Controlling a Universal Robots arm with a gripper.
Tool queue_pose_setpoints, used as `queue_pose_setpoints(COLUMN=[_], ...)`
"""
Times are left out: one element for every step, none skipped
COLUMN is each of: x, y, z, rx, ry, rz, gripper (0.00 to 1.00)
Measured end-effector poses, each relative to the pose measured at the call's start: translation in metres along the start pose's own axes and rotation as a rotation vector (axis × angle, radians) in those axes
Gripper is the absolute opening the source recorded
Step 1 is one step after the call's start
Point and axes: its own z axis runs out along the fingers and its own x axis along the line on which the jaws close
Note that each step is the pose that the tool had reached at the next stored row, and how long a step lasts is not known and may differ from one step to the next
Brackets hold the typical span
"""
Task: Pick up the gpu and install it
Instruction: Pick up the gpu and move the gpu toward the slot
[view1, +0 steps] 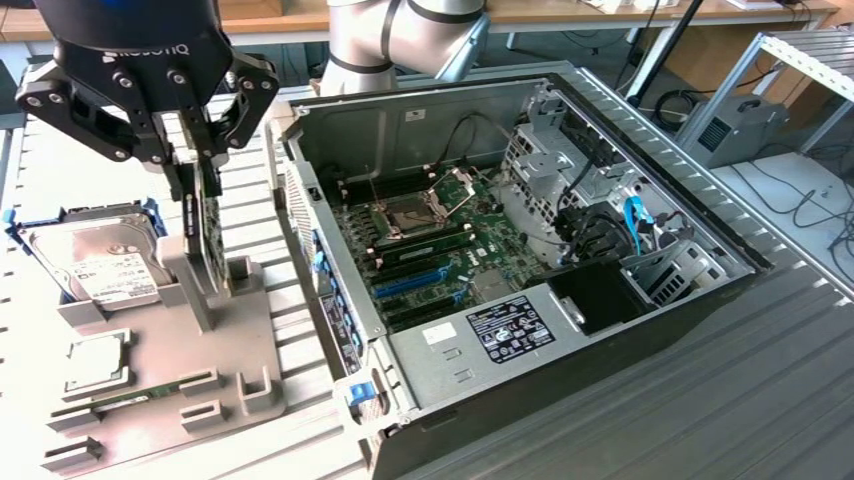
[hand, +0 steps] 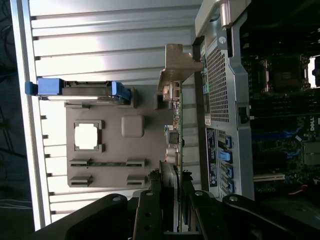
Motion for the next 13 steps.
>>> queue_pose_setpoints(x=[0.0,0.0,0.0,-0.0001,-0.0001,-0.0001,-0.0001,-0.0001,-0.0001,-0.0001,-0.0001,-0.0001,-0.0001], y=[0.0,0.0001,0.0001,0.0001,0.0001,0.0001,0.0002,0.0002,0.0002,0.0002,0.0002,0.0002,0.0002], z=[-0.0006,-0.0018,-0.0024,-0.003,-0.0035,-0.004,-0.0046,-0.0052,-0.0056,-0.0058,-0.0059,-0.0059,-0.006], rx=[0.0,0.0,0.0,0.0,0.0,0.0,0.0,0.0,0.0,-0.0001,-0.0001,-0.0001,0.0], ry=[0.0,0.0,0.0,-0.0001,-0.0001,-0.0001,-0.0001,0.0,-0.0001,-0.0001,-0.0001,-0.0002,0.0], rz=[0.0,0.0,0.0,0.0,0.0,0.0,0.0,0.0,0.0,0.0,0.0,0.0,0.0], gripper=[0.26,0.26,0.26,0.26,0.26,0.26,0.26,0.26,0.26,0.26,0.26,0.26,0.26])
